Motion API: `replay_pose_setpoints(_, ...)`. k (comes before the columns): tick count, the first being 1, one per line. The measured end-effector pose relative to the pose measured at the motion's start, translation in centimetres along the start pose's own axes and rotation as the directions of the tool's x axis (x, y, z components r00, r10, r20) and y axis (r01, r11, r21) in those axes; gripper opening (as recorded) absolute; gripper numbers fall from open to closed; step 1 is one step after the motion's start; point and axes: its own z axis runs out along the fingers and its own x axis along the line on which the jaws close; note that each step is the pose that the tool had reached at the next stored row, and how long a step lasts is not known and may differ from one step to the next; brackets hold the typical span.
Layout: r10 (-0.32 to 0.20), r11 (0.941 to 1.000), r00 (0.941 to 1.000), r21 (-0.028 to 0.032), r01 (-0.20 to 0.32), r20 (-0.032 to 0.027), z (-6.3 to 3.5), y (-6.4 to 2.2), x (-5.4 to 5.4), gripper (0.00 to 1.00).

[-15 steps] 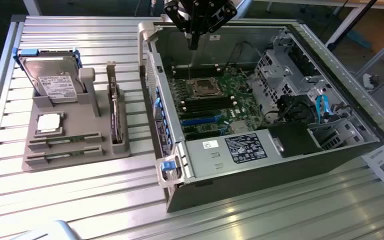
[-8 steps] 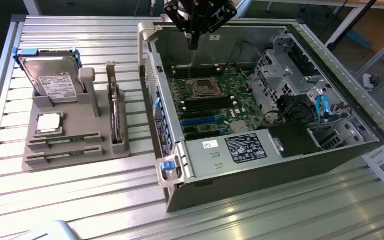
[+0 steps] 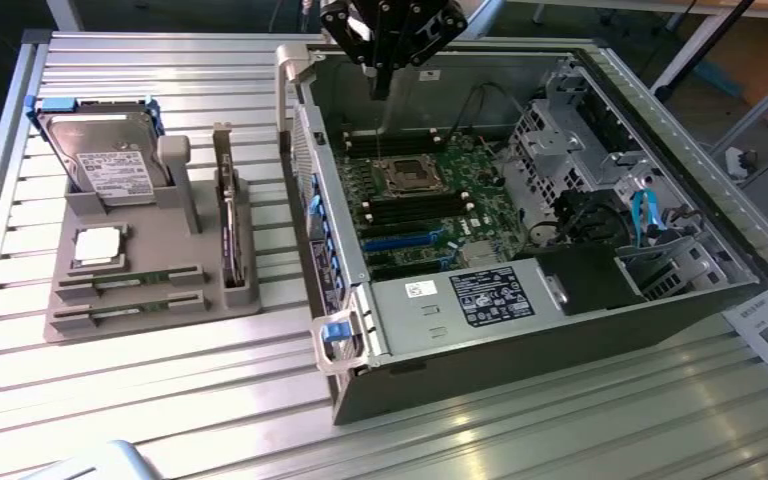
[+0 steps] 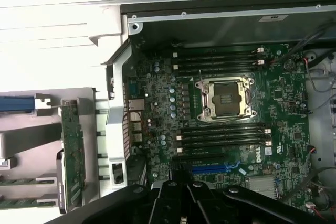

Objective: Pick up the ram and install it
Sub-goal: 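Reach for the ram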

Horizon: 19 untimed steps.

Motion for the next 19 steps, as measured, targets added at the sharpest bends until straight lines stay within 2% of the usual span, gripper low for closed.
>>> replay_pose_setpoints(5,0.000,1.0000,1.0000,0.0000,0.000,0.0000,-0.02,-0.07,0.9,0.10)
replay_pose_setpoints(10,0.000,1.0000,1.0000,0.0000,0.000,0.0000,-0.06,-0.19,2.5,0.10)
replay_pose_setpoints(19,0.000,1.0000,1.0000,0.0000,0.000,0.0000,-0.12,-0.35,4.7,0.10)
